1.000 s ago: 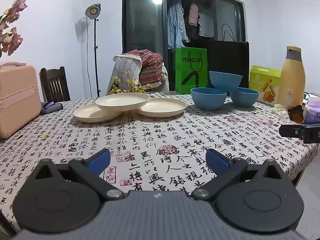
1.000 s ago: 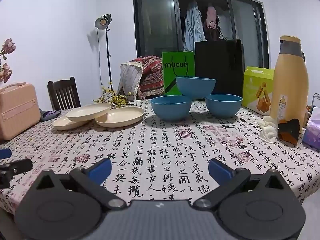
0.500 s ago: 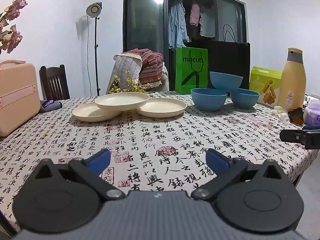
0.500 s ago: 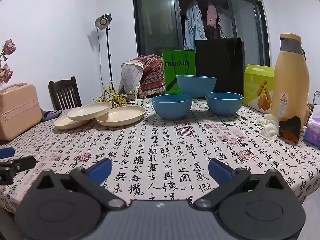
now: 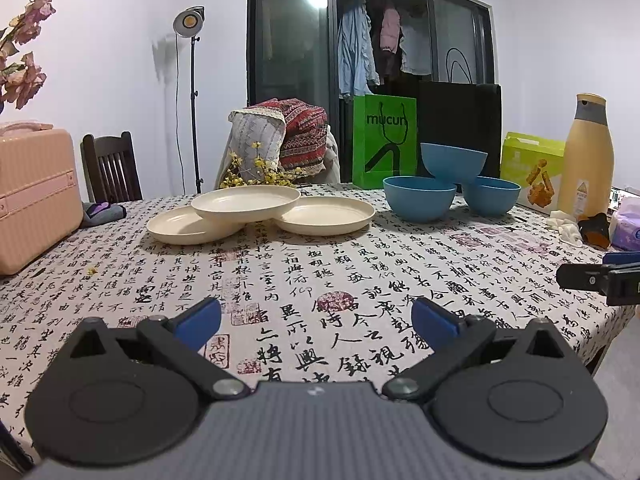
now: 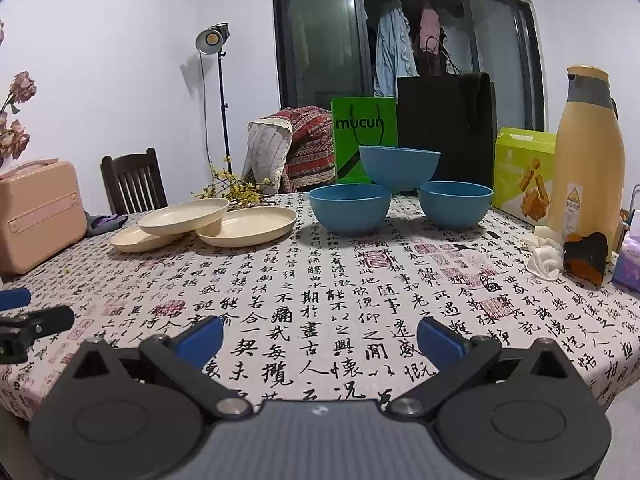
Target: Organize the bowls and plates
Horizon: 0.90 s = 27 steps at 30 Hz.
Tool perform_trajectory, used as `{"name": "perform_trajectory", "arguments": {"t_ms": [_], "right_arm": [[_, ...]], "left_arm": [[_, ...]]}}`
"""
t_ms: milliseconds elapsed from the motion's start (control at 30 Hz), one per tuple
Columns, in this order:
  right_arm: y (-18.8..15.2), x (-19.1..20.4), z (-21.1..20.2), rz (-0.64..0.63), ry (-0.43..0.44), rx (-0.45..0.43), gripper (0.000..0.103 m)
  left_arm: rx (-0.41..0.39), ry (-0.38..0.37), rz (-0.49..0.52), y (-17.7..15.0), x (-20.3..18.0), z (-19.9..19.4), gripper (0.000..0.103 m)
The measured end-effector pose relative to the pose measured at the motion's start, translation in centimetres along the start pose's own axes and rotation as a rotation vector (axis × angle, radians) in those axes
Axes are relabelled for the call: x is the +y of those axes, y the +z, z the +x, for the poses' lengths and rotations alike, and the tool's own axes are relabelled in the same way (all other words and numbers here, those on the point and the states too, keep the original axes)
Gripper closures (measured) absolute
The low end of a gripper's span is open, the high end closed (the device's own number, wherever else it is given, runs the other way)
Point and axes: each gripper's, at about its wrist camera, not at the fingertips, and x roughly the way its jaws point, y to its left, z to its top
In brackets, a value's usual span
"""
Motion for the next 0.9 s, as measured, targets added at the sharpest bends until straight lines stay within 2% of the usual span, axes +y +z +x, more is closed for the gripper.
{"name": "perform_trajectory", "arguments": {"t_ms": [900], "right_arm": [[-0.15,0.02,0.11,0.004,0.011,0.008,0.000]], "left_arm": [[-0.002,-0.003,-0.011,-0.19,-0.05,-0.20,0.000]]}}
